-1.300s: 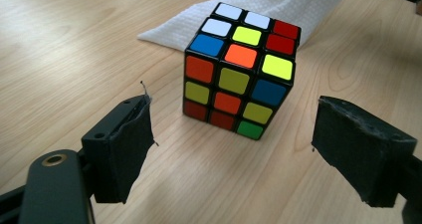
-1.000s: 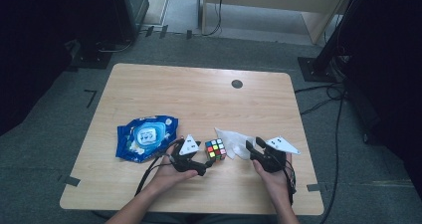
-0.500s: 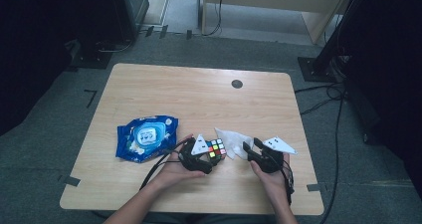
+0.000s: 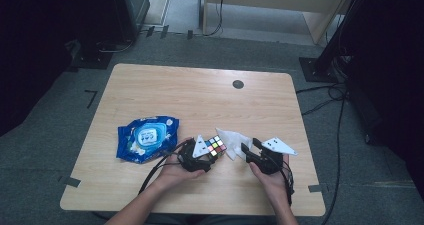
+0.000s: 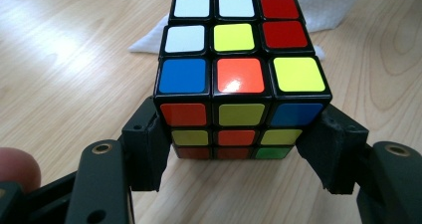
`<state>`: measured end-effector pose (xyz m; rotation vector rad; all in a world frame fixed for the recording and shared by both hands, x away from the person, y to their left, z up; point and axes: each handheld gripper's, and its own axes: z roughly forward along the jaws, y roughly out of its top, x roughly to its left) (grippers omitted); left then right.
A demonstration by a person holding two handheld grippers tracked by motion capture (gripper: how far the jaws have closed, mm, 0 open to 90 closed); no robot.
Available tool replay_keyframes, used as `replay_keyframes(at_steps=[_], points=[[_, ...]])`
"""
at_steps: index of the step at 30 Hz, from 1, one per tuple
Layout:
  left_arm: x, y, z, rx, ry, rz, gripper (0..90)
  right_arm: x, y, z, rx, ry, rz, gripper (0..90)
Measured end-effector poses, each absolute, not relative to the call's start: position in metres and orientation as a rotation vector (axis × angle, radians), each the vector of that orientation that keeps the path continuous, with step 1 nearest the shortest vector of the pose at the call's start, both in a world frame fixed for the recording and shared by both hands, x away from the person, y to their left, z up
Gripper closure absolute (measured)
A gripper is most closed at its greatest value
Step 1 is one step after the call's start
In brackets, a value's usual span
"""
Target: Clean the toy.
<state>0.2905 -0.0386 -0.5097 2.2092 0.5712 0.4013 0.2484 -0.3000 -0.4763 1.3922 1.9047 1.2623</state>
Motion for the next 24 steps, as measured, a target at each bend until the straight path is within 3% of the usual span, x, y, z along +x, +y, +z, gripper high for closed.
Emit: replay_keyframes(at_steps=[12, 24], points=[[0.275, -0.009, -0.498, 2.184, 0.594, 0.440, 34.5, 0.247, -0.287, -0.473, 1.325, 1.949, 1.287, 46.1], [0.271, 0.003, -0.512, 2.199, 0.603, 0.376, 34.5, 0.249, -0.278, -0.476, 1.321, 1.978, 1.280, 46.3]])
